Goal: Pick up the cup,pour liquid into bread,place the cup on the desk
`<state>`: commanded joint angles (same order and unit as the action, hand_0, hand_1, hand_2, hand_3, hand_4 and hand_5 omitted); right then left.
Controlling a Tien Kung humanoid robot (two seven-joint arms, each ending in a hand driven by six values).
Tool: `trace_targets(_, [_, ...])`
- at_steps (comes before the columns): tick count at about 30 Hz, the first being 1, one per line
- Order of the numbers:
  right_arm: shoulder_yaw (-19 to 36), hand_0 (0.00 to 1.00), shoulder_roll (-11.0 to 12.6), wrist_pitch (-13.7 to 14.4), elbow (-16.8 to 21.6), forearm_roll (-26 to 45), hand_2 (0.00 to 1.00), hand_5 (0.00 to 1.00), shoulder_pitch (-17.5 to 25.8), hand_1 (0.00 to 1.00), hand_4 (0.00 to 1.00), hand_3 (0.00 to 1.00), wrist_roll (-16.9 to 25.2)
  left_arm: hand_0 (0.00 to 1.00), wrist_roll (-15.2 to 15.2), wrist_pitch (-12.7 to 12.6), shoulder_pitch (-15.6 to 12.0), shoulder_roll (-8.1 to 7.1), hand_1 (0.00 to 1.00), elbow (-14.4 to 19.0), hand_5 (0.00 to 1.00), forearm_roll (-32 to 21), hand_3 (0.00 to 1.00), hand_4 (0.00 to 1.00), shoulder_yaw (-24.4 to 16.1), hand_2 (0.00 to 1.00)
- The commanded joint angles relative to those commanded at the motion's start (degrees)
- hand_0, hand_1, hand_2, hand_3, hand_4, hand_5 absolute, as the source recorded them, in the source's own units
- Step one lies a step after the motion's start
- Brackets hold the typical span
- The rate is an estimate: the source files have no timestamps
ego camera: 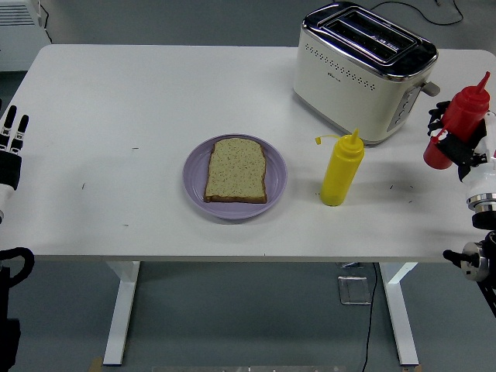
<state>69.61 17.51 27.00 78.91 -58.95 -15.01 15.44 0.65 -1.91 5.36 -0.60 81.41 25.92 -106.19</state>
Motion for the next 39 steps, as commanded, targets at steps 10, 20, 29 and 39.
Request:
trace_targets(10, [-1.8, 0.181, 4.4, 8.1, 4.6, -24.2, 0.305, 0.002, -8.7, 0.21, 0.435, 0.332, -15.7, 0.785, 0.0, 0.0, 0.1, 0.05, 0.744, 0.0, 0.984, 0.0, 0.703, 0.513, -0.2, 0.745])
trace_targets(20, [-14.2, 0.196, 9.0, 5.7, 3.9, -47.9, 0.312, 0.002, -22.1, 0.222, 0.43, 0.344, -26.5, 0.785, -0.1, 0.0, 0.3, -0.1, 0.743, 0.0, 0.984, 0.1, 0.703, 0.512, -0.4, 0.745])
trace_targets(29, [-25.8, 0.199, 6.9, -0.1, 1.1, -64.2, 0.317, 0.005, -32.9, 0.232, 0.413, 0.353, -31.1, 0.78, 0.0, 0.0, 0.1, -0.05, 0.738, 0.0, 0.987, 0.0, 0.702, 0.512, -0.4, 0.74])
trace_targets(39, [-35.1, 0.194, 3.3, -8.1, -3.5, -71.1, 0.318, 0.006, -39.0, 0.229, 0.413, 0.356, -31.8, 0.775, -0.1, 0.0, -0.2, -0.02, 0.734, -0.1, 0.992, 0.0, 0.699, 0.512, -0.4, 0.736])
